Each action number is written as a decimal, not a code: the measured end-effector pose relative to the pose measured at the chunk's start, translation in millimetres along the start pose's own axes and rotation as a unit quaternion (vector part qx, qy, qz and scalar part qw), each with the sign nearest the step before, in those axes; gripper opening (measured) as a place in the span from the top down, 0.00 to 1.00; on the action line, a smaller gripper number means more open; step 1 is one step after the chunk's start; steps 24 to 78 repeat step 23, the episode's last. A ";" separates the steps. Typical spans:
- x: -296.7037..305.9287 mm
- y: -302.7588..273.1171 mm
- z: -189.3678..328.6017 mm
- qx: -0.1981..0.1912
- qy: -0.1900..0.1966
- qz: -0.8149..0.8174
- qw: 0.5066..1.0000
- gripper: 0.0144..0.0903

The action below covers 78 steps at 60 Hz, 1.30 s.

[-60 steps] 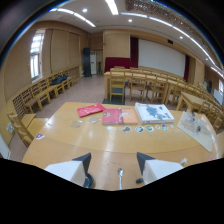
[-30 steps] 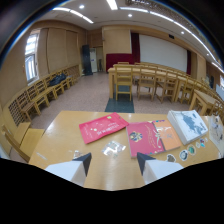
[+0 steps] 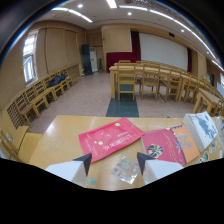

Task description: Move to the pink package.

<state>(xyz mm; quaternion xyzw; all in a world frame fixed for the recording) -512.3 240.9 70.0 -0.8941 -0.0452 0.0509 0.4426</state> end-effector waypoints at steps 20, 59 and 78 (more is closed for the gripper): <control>2.8 1.7 1.1 -0.002 0.000 -0.001 1.000 0.06; 3.6 2.6 0.6 -0.004 0.000 0.000 1.000 0.06; 3.6 2.6 0.6 -0.004 0.000 0.000 1.000 0.06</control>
